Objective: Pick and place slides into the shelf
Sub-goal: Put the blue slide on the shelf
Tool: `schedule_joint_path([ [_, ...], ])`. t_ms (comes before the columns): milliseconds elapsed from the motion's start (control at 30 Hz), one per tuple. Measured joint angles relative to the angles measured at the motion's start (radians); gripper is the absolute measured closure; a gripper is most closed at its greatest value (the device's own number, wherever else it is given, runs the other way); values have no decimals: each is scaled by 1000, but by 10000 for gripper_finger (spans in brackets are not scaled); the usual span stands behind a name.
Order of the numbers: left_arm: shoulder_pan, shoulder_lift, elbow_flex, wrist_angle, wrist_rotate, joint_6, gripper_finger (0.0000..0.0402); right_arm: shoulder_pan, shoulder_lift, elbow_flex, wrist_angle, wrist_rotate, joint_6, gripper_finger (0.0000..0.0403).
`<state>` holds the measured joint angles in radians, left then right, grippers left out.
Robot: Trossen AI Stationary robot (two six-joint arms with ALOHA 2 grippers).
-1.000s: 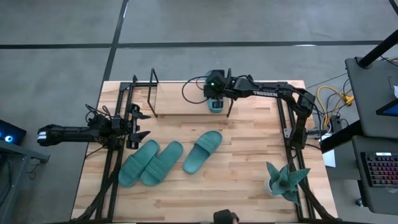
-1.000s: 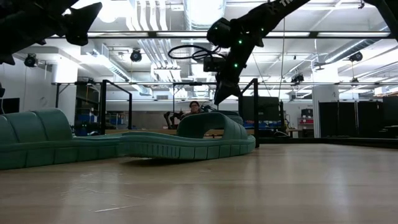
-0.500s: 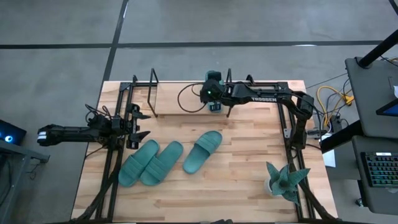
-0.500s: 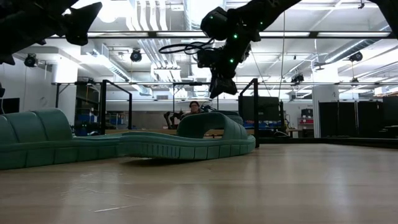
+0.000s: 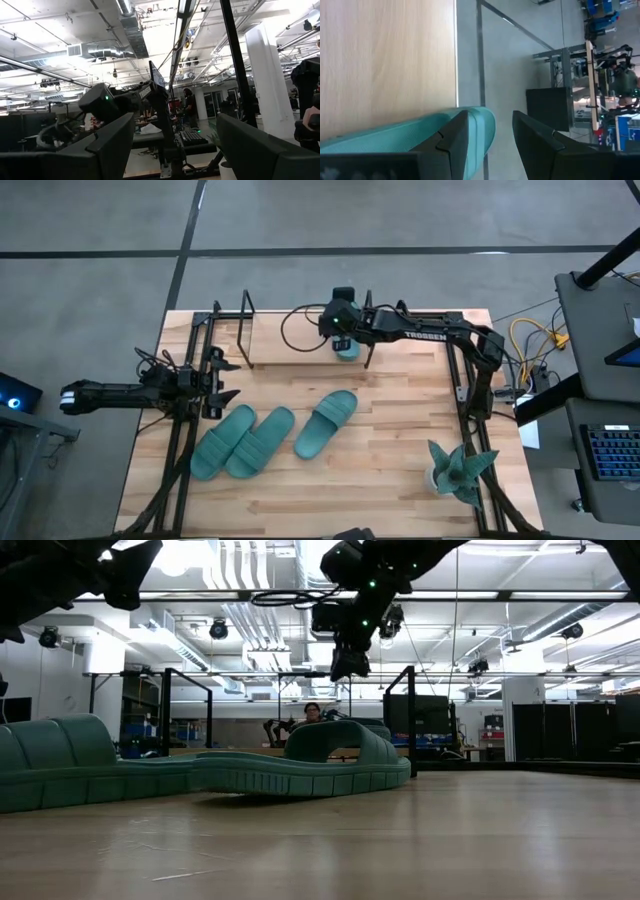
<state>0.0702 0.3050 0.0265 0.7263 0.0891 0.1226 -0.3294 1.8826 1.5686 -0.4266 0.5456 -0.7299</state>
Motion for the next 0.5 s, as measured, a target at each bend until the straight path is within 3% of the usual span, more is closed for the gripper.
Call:
schedule_joint_path([
  [267, 0, 2, 0, -2, -24, 49, 133, -3, 194, 382, -320, 45, 50, 259],
  [400, 0, 3, 0, -9, -25, 49, 133, -18, 259, 568, -512, -43, 112, 259],
  [500, 0, 3, 0, -11, -25, 48, 133, -28, 307, 632, -613, -48, 120, 259],
])
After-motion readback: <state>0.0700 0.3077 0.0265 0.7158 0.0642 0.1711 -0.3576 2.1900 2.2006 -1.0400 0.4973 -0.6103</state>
